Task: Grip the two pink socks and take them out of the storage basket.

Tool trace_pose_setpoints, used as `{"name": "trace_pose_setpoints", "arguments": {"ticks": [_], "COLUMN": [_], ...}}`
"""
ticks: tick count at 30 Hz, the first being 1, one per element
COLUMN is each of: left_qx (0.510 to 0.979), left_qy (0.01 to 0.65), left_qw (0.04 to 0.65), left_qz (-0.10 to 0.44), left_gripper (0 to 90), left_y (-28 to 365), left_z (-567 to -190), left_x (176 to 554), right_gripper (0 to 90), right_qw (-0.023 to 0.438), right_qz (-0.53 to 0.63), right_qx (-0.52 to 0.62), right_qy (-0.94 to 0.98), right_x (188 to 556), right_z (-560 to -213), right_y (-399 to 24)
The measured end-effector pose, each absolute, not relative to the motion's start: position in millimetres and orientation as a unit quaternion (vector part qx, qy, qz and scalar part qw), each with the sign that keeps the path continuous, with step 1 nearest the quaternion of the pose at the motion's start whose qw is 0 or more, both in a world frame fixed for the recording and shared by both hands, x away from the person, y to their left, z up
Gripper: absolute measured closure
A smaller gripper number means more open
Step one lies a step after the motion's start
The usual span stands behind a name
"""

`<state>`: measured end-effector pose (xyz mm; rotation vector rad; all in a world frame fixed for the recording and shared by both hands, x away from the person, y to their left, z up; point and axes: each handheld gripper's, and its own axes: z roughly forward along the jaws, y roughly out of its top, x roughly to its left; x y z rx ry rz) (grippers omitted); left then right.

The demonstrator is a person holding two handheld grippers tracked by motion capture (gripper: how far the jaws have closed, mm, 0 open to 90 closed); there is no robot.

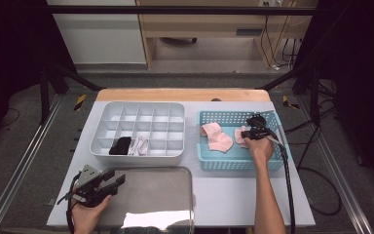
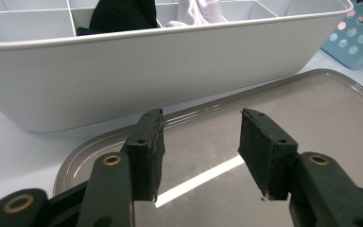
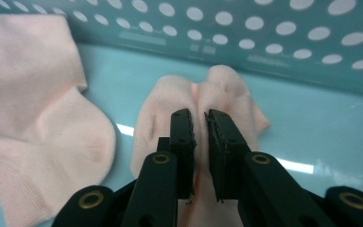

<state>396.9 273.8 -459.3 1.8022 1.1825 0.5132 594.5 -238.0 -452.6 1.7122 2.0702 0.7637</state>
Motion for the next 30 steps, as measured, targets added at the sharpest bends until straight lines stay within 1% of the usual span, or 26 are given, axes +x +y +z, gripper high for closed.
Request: {"name": "trace_pose_setpoints", "arguments": {"ticks": [6,10,20,25,30], "left_qx": [0.729,0.729,0.729,0.73,0.73], "left_qy": [0.478,0.48,0.48,0.481,0.482], "left_qw": [0.446,0.446,0.445,0.444,0.443], "left_qz": [0.203,0.201,0.2,0.198,0.198], "left_gripper": [48.9,48.8,48.7,48.8,48.8], "left_y": [273,273,272,272,272], "left_z": [-459,-460,-459,-459,-459], "left_x": [397,397,397,397,397], "right_gripper": [81.2,81.2,80.9,80.9,80.7], "right_qw": [0.192,0.208,0.22,0.231,0.23], "right_qz": [0.316,0.363,0.424,0.452,0.472], "right_qx": [0.588,0.569,0.538,0.504,0.478], "right_qy": [0.72,0.708,0.695,0.698,0.704], "right_x": [588,580,554,530,505], "right_z": [-437,-421,-389,-371,-359], "right_y": [-239,-242,-243,-236,-228]}}
